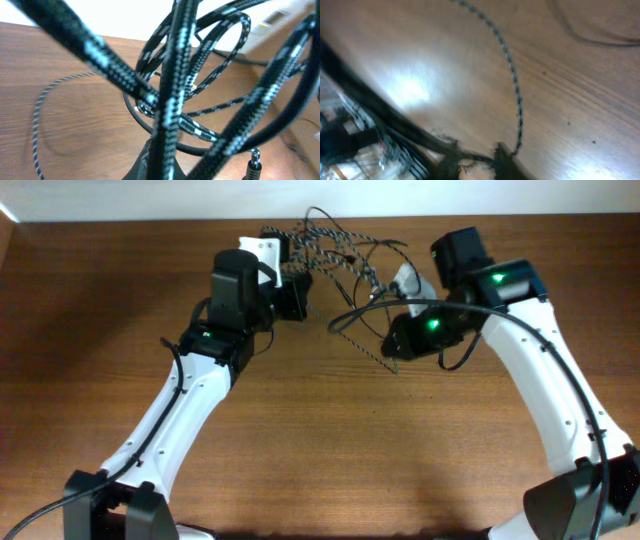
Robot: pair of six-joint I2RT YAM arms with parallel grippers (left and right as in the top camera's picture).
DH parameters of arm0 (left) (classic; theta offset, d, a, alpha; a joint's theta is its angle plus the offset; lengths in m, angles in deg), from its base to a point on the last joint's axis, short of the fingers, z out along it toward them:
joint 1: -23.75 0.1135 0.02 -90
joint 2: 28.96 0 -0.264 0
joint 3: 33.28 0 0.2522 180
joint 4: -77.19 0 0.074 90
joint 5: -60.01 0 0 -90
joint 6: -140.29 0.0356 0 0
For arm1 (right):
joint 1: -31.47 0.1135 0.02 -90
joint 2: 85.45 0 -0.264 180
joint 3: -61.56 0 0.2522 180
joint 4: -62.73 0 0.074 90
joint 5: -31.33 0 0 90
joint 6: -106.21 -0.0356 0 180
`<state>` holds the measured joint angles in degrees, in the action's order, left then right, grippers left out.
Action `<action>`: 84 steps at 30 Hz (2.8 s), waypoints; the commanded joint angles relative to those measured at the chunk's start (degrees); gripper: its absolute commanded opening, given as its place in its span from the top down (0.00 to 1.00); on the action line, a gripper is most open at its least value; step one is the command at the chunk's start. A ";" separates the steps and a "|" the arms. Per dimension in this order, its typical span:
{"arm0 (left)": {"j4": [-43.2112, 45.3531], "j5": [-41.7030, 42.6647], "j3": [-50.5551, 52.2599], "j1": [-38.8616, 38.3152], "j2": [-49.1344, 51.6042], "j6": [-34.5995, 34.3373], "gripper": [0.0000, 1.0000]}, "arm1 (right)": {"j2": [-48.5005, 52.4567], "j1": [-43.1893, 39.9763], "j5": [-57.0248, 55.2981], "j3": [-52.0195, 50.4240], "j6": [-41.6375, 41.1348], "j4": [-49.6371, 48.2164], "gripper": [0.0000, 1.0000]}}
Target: Untangle cables
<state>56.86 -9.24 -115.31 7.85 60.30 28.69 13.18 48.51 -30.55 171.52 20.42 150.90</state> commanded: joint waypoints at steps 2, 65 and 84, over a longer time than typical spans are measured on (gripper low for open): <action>2.32 18.25 -1.07 -2.58 -1.20 0.55 1.00 | -0.74 4.59 -2.14 0.46 5.46 0.55 0.64; 18.88 41.48 -1.05 16.63 -1.20 -5.11 1.00 | 10.49 -15.58 -0.04 14.03 -2.97 8.39 0.01; 50.69 68.98 -1.05 20.85 -1.20 -16.24 1.00 | 10.73 -15.52 22.64 13.97 -10.88 -18.71 0.01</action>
<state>107.24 51.85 -115.86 28.55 59.42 8.16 25.18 32.77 -16.54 184.46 11.78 132.52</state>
